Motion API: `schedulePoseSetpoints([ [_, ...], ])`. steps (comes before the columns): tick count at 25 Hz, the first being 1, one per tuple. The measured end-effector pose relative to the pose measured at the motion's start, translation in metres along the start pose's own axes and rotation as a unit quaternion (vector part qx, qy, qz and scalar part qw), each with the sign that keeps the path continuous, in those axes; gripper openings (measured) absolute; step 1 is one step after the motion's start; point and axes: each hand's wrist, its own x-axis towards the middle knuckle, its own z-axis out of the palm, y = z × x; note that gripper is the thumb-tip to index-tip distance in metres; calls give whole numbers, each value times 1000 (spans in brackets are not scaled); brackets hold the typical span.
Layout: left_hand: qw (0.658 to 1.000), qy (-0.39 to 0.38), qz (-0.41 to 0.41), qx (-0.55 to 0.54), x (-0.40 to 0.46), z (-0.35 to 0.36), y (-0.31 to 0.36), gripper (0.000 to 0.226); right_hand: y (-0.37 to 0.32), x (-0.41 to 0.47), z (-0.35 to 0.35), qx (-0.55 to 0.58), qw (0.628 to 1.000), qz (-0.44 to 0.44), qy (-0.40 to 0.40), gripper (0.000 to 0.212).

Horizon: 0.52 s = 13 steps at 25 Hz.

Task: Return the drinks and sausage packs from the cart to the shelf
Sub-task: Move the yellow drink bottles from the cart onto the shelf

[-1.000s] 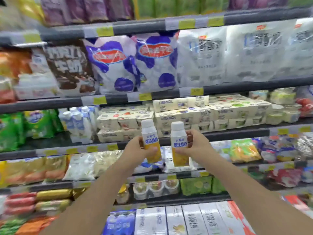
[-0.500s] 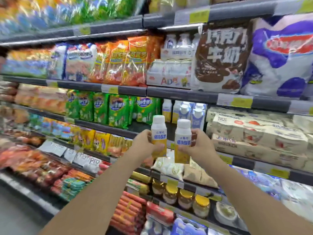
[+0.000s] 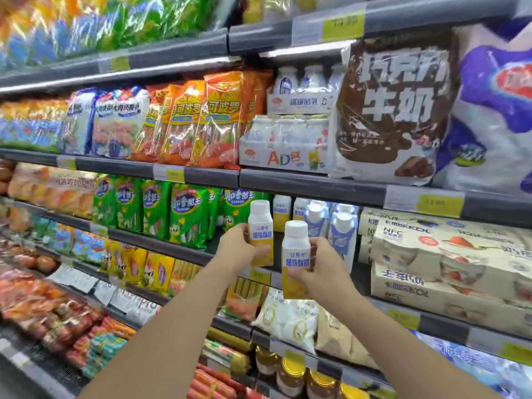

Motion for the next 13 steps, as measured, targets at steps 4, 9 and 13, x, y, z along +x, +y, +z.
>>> schedulePoseSetpoints([
  [4, 999, -6, 9, 38, 39, 18, 6, 49, 2, 12, 9, -15, 1000, 2, 0, 47],
  [9, 994, -34, 78, 75, 89, 32, 0, 38, -4, 35, 43, -48, 998, 1, 37, 50],
  [13, 988, -60, 110, 90, 110, 24, -16, 26, -8, 59, 76, -91, 988, 27, 120, 49],
])
